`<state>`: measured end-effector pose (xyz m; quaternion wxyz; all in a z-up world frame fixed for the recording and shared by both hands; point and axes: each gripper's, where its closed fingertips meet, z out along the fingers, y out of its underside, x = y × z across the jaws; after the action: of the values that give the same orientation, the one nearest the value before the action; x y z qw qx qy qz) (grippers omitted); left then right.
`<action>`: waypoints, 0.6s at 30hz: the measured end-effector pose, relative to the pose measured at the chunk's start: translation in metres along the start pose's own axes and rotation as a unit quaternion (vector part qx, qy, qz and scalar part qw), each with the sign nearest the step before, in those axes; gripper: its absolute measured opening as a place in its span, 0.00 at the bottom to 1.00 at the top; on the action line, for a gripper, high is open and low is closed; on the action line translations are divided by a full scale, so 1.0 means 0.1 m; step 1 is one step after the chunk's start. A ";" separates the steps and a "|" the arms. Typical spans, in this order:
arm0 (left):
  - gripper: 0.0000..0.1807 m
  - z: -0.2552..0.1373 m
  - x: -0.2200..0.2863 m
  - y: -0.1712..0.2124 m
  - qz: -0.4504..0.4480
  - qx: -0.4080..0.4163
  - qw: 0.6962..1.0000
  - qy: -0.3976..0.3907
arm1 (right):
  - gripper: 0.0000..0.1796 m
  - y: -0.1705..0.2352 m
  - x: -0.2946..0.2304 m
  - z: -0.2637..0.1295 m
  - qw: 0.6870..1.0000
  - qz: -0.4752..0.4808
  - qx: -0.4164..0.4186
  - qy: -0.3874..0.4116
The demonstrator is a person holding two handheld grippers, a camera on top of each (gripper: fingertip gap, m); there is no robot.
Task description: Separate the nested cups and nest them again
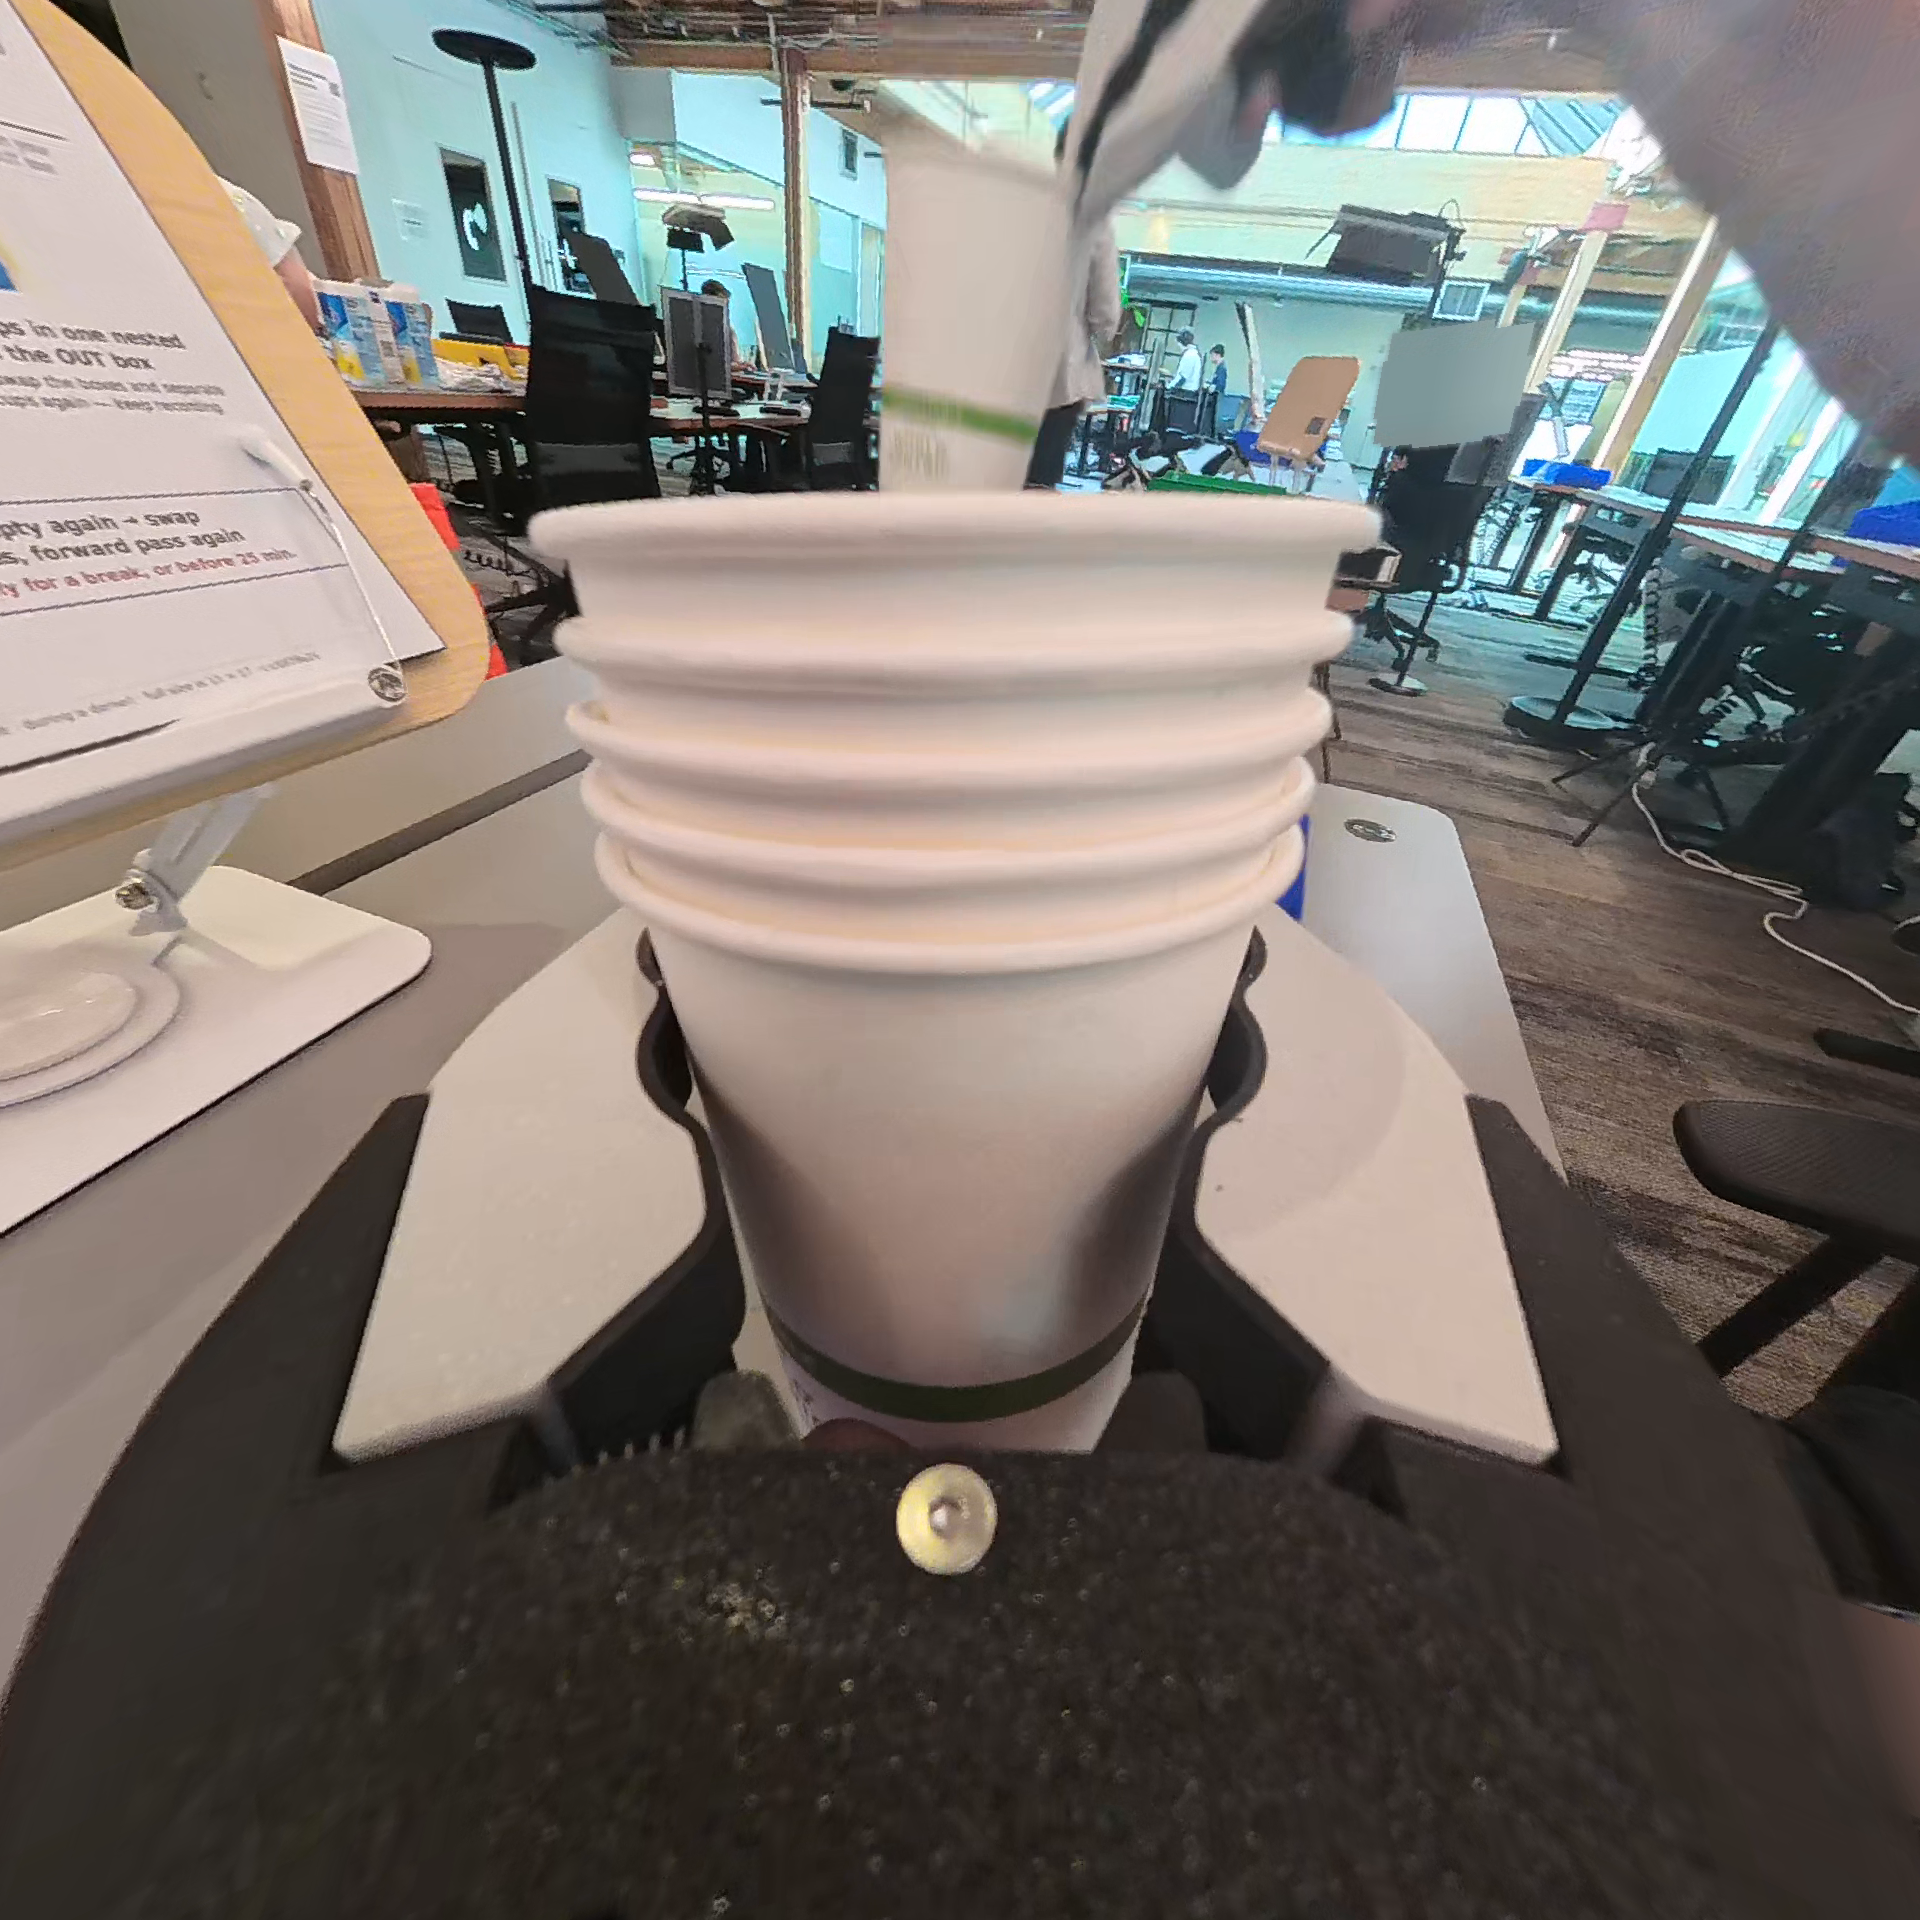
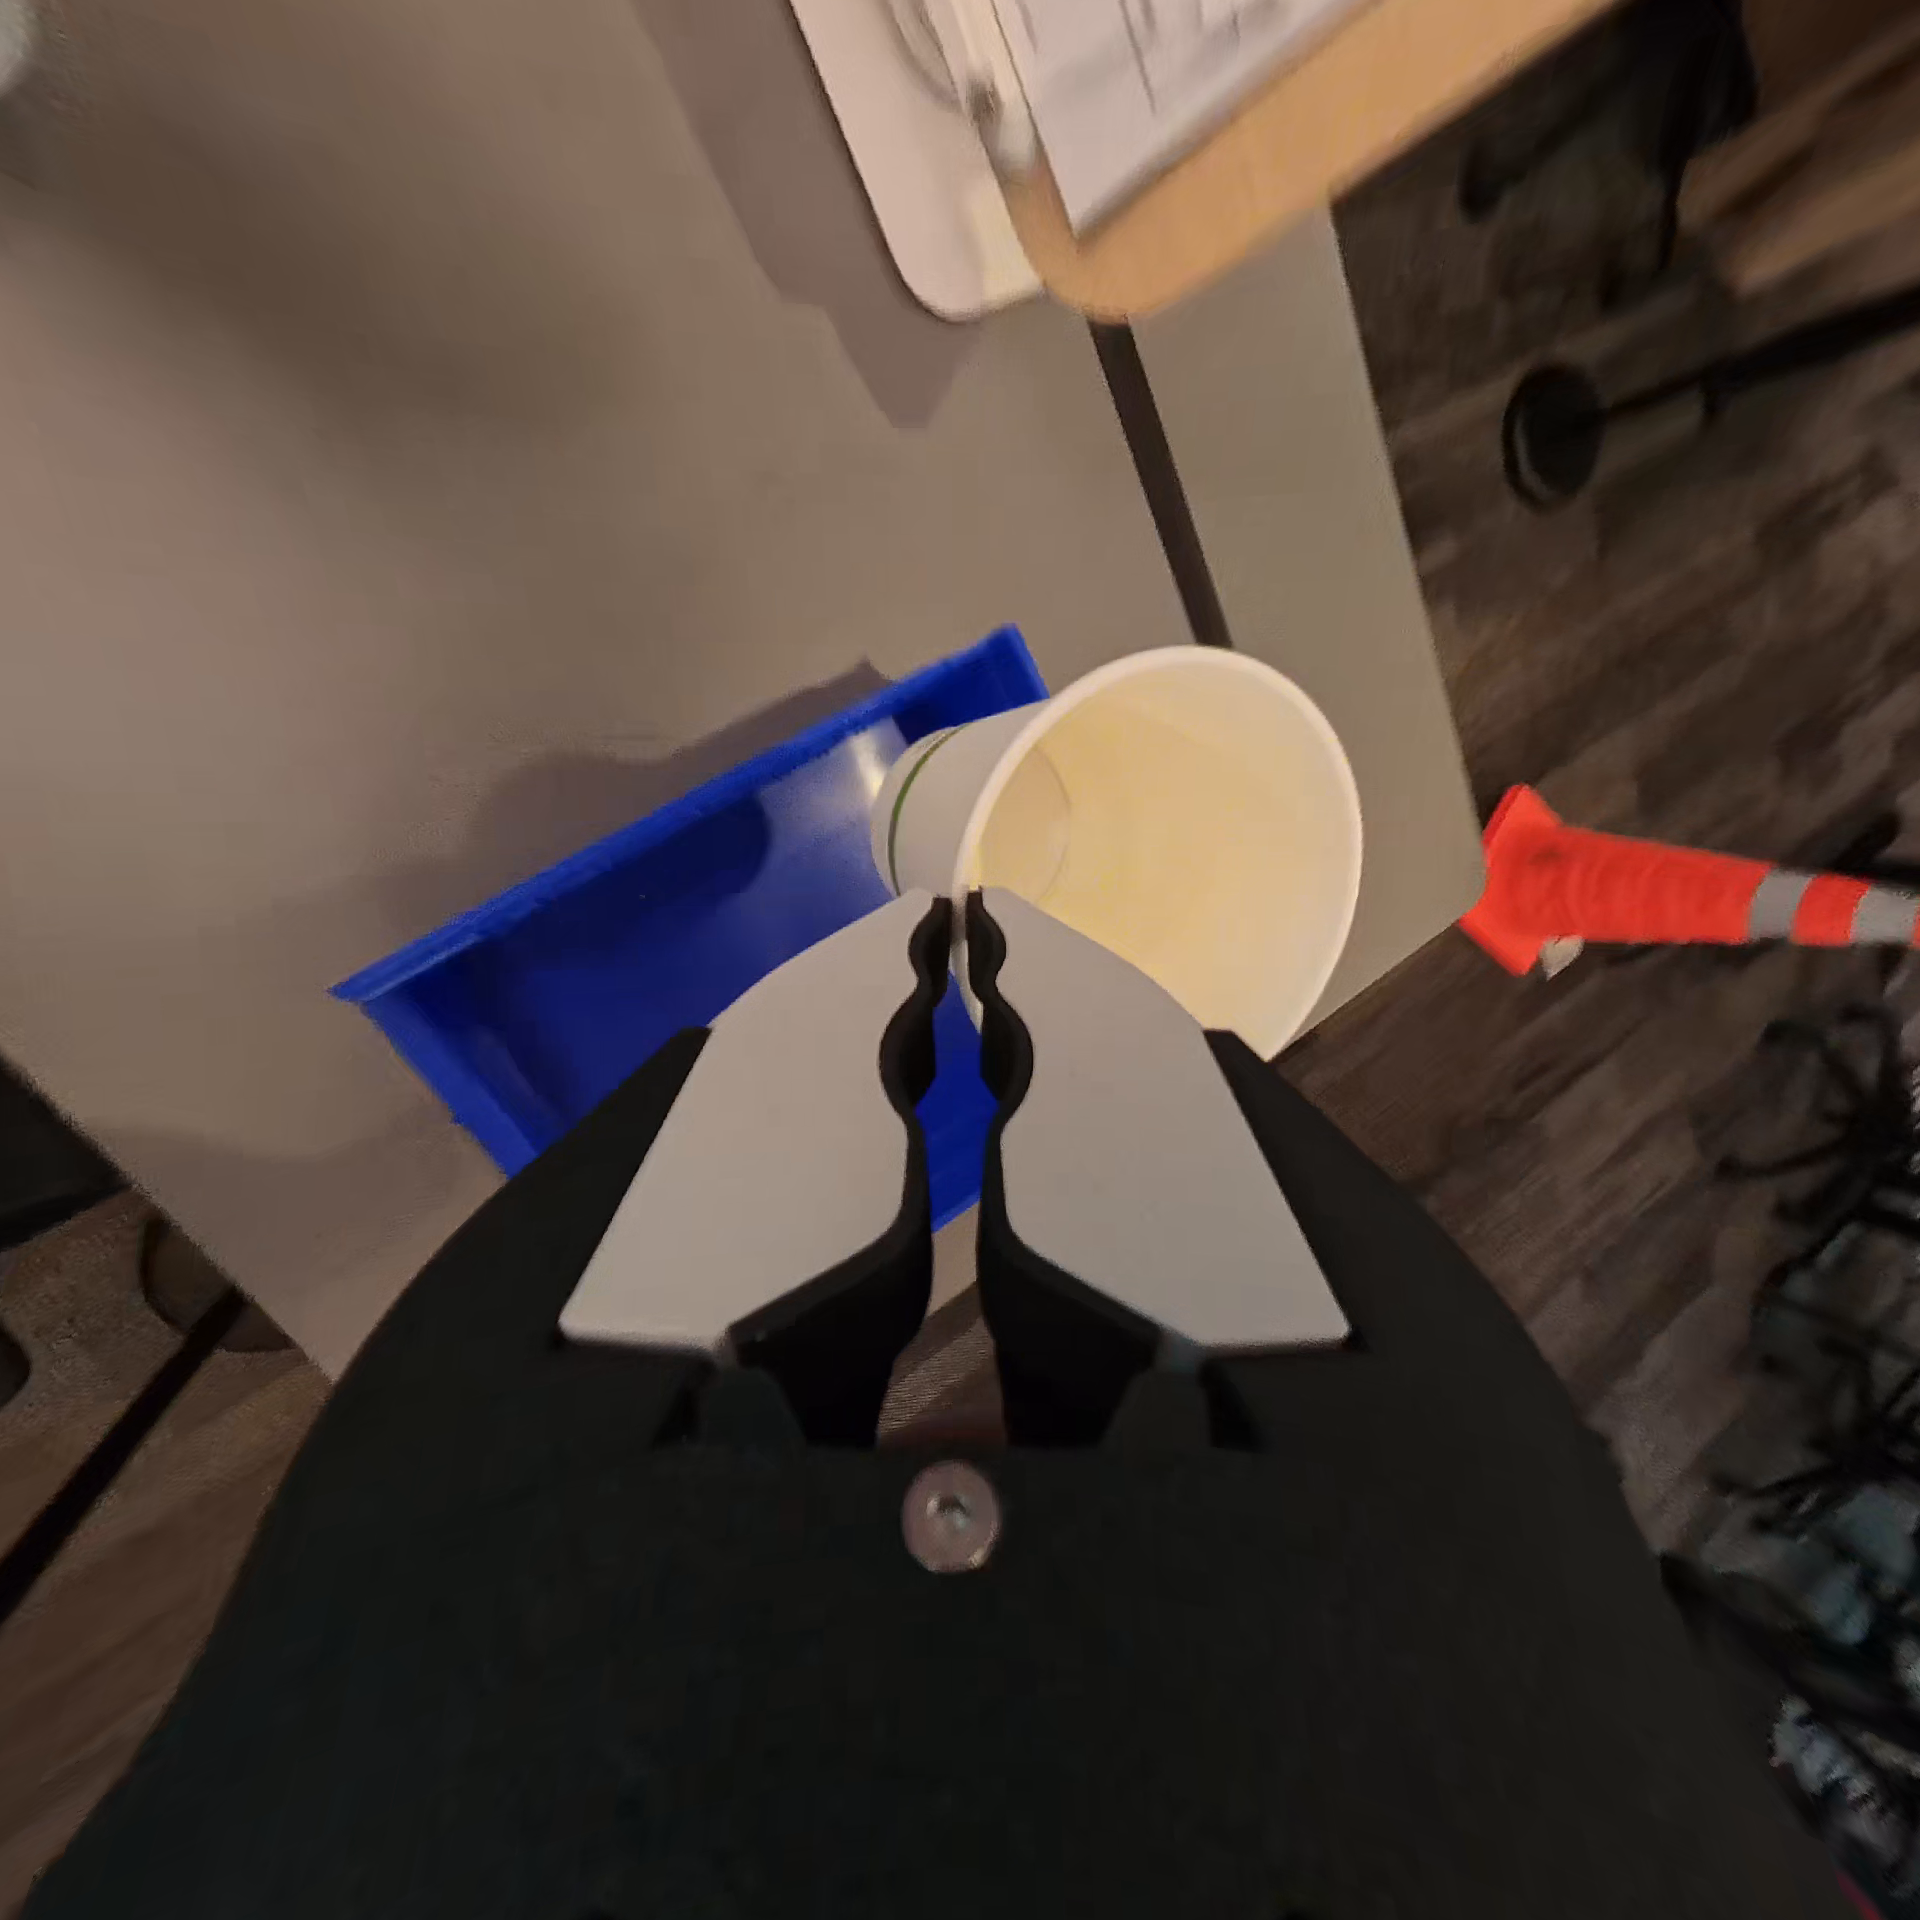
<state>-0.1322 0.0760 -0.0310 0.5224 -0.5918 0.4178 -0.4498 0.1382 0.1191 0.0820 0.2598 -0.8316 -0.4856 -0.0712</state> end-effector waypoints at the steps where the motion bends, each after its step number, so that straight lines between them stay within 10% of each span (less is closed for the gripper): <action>1: 0.55 0.00 -0.01 0.00 -0.001 0.001 1.000 -0.004 | 0.02 0.17 0.04 0.19 1.000 0.021 -0.007 0.000; 7: 0.55 -0.03 -0.04 -0.02 -0.005 0.006 1.000 -0.009 | 0.02 0.98 0.13 1.07 0.993 0.085 -0.083 0.013; 18: 0.55 0.02 -0.01 0.05 0.004 -0.011 1.000 -0.009 | 0.02 1.21 0.17 1.51 0.988 0.120 -0.097 -0.001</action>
<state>-0.1303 0.0771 -0.0359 0.5213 -0.5997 0.4207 -0.4376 0.2286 0.1599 -0.0846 0.1841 -0.9051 -0.3737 -0.0851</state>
